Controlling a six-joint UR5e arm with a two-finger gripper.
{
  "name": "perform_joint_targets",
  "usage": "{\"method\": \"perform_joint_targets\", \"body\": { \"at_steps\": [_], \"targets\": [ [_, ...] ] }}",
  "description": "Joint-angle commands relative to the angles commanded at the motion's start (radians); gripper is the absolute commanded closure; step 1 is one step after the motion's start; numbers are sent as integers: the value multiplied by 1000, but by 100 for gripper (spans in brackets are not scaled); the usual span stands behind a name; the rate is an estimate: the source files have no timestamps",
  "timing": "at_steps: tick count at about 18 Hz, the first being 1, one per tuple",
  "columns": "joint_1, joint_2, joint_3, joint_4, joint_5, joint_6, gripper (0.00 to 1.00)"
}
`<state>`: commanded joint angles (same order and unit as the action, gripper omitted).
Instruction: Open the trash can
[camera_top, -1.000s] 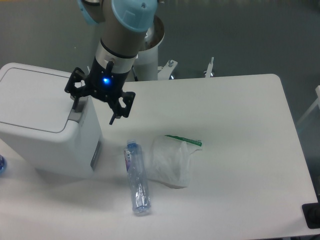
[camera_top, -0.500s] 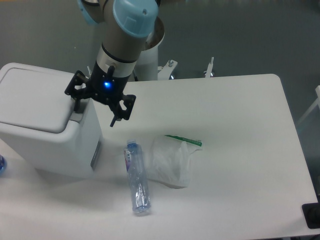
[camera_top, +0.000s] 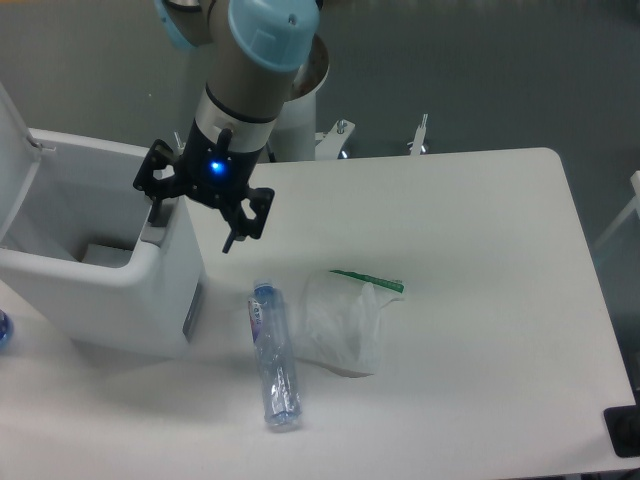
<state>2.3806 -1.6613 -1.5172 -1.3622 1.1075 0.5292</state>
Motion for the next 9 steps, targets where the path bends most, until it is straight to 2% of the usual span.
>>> {"method": "perform_joint_targets", "body": {
  "at_steps": [4,7,9],
  "targets": [
    [71,-9,17,87,17,3,0],
    [126,-40,-3,202,162,5,0],
    [166,-72,-17,238,244,6,0]
  ]
}}
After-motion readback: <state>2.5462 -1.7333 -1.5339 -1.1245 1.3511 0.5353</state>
